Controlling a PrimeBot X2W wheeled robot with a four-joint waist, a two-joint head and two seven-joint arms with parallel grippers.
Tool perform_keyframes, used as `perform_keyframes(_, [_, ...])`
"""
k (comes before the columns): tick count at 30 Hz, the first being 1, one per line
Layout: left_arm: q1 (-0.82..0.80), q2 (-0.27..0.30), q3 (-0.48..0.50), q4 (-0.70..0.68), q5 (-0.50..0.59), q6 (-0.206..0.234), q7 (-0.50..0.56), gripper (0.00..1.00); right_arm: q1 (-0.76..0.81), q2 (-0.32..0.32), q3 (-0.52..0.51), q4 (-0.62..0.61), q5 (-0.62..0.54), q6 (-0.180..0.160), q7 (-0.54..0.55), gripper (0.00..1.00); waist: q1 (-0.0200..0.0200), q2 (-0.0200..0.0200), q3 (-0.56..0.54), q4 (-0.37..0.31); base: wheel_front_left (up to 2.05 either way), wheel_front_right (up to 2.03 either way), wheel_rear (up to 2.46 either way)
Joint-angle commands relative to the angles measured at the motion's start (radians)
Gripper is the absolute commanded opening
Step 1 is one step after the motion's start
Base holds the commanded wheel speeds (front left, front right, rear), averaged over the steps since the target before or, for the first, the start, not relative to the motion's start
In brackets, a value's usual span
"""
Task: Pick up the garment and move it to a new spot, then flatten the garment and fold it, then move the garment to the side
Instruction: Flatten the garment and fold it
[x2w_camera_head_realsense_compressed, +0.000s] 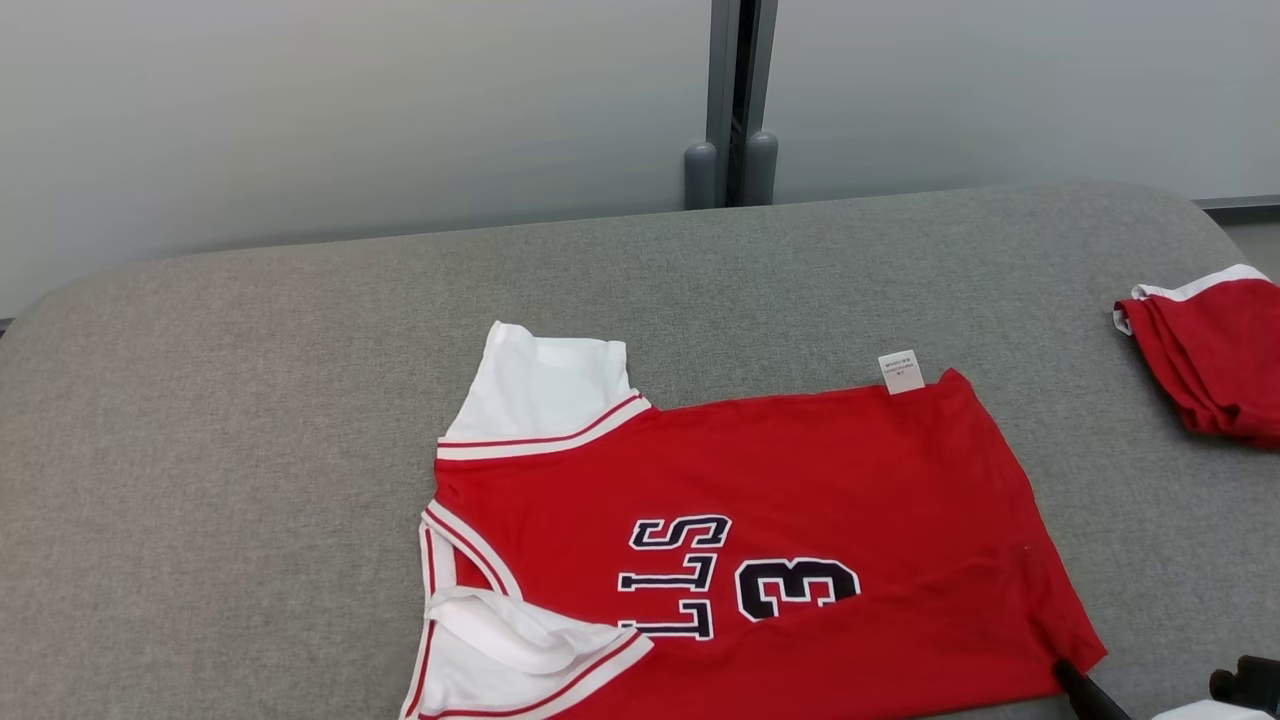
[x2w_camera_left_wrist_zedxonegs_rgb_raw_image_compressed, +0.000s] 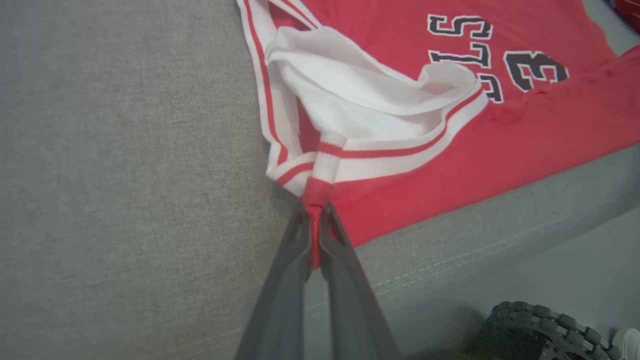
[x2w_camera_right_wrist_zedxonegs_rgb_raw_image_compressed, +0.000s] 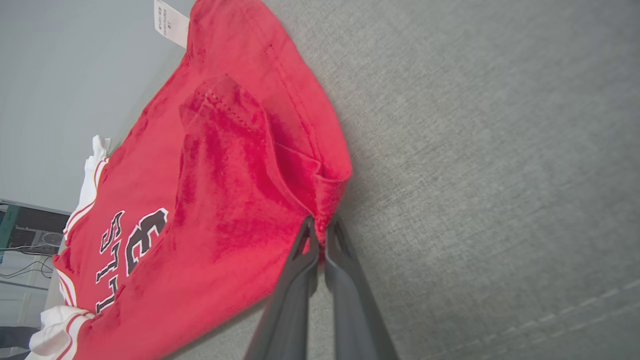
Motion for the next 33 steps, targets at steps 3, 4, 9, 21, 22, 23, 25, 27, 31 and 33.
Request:
perform_keyframes(3, [0.016,0.015,-0.007,-0.017,-0.001,0.007,0.021,0.00,0.031,0.004,-0.049,-0.016,-0.031,-0.002,0.023,0.12,0.0000,0.0000,-0.005,0.001,0.00,0.00,0.00])
perform_keyframes(4, [0.018,0.018,-0.010,-0.019,0.001,0.008,0.028,0.00,0.036,0.010,-0.070,-0.012,-0.042,-0.002,0.029,1.00,0.0000,0.0000,-0.006,0.001,0.00,0.00,0.00])
perform_keyframes(9, [0.016,0.034,-0.007,-0.028,0.022,0.032,0.042,1.00,0.035,0.033,-0.168,-0.023,-0.117,-0.001,0.061,1.00,0.0000,0.0000,-0.013,0.004,0.00,0.00,0.00])
perform_keyframes(21, [-0.077,0.042,0.070,-0.087,0.027,0.077,-0.010,1.00,-0.042,0.083,-0.328,-0.189,-0.388,-0.001,0.073,1.00,0.0000,0.0000,-0.017,0.002,0.00,0.00,0.00])
perform_keyframes(22, [-0.095,0.039,0.080,-0.090,0.036,0.087,-0.027,1.00,-0.051,0.086,-0.332,-0.210,-0.418,-0.001,0.063,1.00,0.0000,0.0000,-0.015,0.002,0.00,0.00,0.00])
perform_keyframes(23, [-0.113,0.033,0.091,-0.090,0.042,0.097,-0.044,1.00,-0.058,0.093,-0.337,-0.229,-0.437,-0.001,0.053,1.00,0.0000,0.0000,-0.012,0.002,0.00,0.00,0.00])
perform_keyframes(25, [-0.155,0.015,0.109,-0.088,0.055,0.115,-0.088,1.00,-0.073,0.107,-0.328,-0.270,-0.470,-0.001,0.034,1.00,0.0000,0.0000,-0.005,0.002,0.00,0.00,0.00])
perform_keyframes(27, [-0.199,-0.019,0.130,-0.080,0.048,0.132,-0.146,1.00,-0.085,0.108,-0.310,-0.308,-0.497,-0.001,0.010,1.00,0.0000,0.0000,0.006,0.000,0.00,0.00,0.00])
perform_keyframes(31, [-0.274,-0.075,0.145,-0.040,0.050,0.131,-0.263,1.00,-0.109,0.091,-0.250,-0.349,-0.552,-0.001,-0.045,1.00,0.0000,0.0000,0.038,-0.009,0.00,0.00,0.00])
perform_keyframes(33, [-0.308,-0.095,0.140,-0.006,0.065,0.128,-0.318,1.00,-0.121,0.083,-0.216,-0.359,-0.578,-0.001,-0.076,1.00,0.0000,0.0000,0.059,-0.014,0.00,0.00,0.00])
